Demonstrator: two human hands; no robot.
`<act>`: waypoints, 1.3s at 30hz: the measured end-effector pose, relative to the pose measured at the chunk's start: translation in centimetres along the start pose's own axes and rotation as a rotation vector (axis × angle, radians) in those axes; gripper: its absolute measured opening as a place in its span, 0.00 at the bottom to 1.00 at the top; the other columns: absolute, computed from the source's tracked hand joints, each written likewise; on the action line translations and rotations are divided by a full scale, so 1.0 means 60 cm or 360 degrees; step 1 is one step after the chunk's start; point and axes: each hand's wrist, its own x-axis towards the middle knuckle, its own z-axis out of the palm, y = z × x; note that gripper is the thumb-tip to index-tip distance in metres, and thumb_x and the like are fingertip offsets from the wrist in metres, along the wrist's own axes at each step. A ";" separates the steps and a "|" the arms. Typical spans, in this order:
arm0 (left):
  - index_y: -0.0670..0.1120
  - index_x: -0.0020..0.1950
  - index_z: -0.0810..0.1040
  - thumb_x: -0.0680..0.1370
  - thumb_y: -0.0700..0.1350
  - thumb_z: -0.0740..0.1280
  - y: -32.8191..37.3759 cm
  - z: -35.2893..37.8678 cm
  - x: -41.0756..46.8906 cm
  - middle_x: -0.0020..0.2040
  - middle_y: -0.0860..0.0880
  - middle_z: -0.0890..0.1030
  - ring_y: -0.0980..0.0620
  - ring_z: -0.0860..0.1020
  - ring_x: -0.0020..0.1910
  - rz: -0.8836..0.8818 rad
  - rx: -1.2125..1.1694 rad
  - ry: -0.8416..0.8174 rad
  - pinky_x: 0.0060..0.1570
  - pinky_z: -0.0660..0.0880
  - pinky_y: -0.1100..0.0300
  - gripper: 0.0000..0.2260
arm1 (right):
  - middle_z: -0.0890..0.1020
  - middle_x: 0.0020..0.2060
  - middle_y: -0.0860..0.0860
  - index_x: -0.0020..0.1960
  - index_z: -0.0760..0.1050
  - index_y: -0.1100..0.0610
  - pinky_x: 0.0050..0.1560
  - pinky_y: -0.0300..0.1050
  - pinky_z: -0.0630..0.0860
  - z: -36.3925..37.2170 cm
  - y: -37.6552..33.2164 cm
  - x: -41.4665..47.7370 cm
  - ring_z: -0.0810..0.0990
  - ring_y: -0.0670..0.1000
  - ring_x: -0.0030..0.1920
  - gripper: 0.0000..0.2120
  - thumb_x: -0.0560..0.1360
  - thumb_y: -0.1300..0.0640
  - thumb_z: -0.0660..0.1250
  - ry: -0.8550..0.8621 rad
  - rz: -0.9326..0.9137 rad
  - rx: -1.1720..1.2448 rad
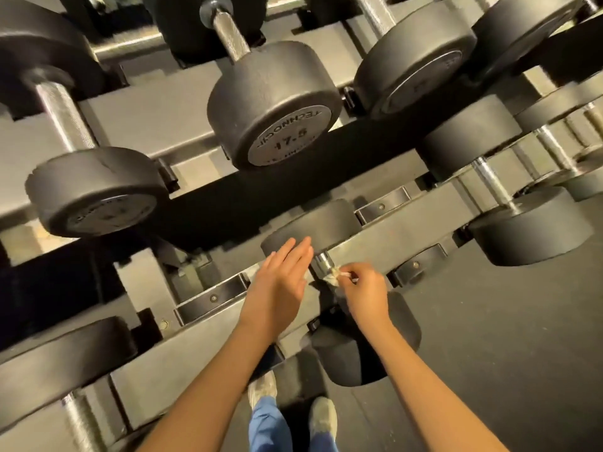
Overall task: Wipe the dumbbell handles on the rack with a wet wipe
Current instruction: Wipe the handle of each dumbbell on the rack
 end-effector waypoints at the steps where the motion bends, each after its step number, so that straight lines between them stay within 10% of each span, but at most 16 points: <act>1: 0.42 0.73 0.67 0.79 0.41 0.58 -0.001 0.002 0.005 0.74 0.47 0.66 0.48 0.63 0.74 -0.0046 -0.0072 0.0025 0.70 0.65 0.48 0.21 | 0.81 0.45 0.54 0.46 0.82 0.62 0.43 0.34 0.66 0.009 -0.002 0.014 0.77 0.50 0.45 0.07 0.73 0.68 0.66 0.0018 -0.0034 0.0013; 7: 0.43 0.74 0.64 0.77 0.37 0.66 0.008 0.022 -0.001 0.76 0.48 0.63 0.48 0.59 0.76 -0.0145 -0.0191 0.0168 0.70 0.65 0.49 0.26 | 0.83 0.45 0.57 0.49 0.83 0.63 0.40 0.23 0.65 0.036 0.007 0.066 0.78 0.50 0.44 0.08 0.73 0.68 0.66 0.0062 -0.0021 0.0130; 14: 0.47 0.77 0.58 0.80 0.40 0.61 0.025 0.032 0.000 0.78 0.53 0.57 0.54 0.51 0.77 -0.0309 -0.0277 0.0253 0.71 0.53 0.55 0.26 | 0.82 0.46 0.58 0.47 0.83 0.62 0.46 0.41 0.73 0.005 0.025 0.062 0.80 0.56 0.47 0.07 0.71 0.68 0.69 -0.0215 -0.0178 -0.0157; 19: 0.41 0.66 0.75 0.76 0.35 0.66 0.038 0.040 -0.009 0.65 0.44 0.77 0.43 0.74 0.64 -0.0340 -0.0191 0.0477 0.63 0.69 0.52 0.18 | 0.82 0.45 0.55 0.45 0.83 0.62 0.44 0.31 0.67 0.008 0.019 0.061 0.79 0.52 0.45 0.06 0.70 0.68 0.71 -0.0153 -0.0311 -0.0140; 24: 0.40 0.65 0.74 0.79 0.43 0.40 0.039 0.112 -0.022 0.61 0.43 0.77 0.44 0.74 0.59 0.0256 -0.0041 0.0129 0.58 0.71 0.54 0.27 | 0.80 0.43 0.53 0.44 0.82 0.57 0.48 0.41 0.76 -0.020 0.031 0.045 0.78 0.51 0.42 0.09 0.67 0.67 0.73 -0.0532 -0.0213 -0.0292; 31: 0.44 0.55 0.81 0.77 0.48 0.64 0.037 0.173 0.030 0.50 0.49 0.79 0.50 0.76 0.46 0.0102 -0.0291 0.0495 0.43 0.76 0.56 0.12 | 0.81 0.44 0.51 0.50 0.81 0.57 0.39 0.25 0.71 -0.067 0.044 0.019 0.80 0.48 0.44 0.14 0.72 0.70 0.62 -0.0467 -0.0133 -0.0051; 39: 0.41 0.42 0.78 0.72 0.37 0.65 0.049 0.182 0.031 0.44 0.45 0.79 0.46 0.77 0.42 0.0161 -0.0154 0.0554 0.39 0.75 0.53 0.03 | 0.82 0.57 0.52 0.55 0.81 0.56 0.62 0.54 0.72 -0.057 0.096 -0.062 0.78 0.52 0.57 0.22 0.76 0.45 0.55 0.0024 -0.0390 -0.0319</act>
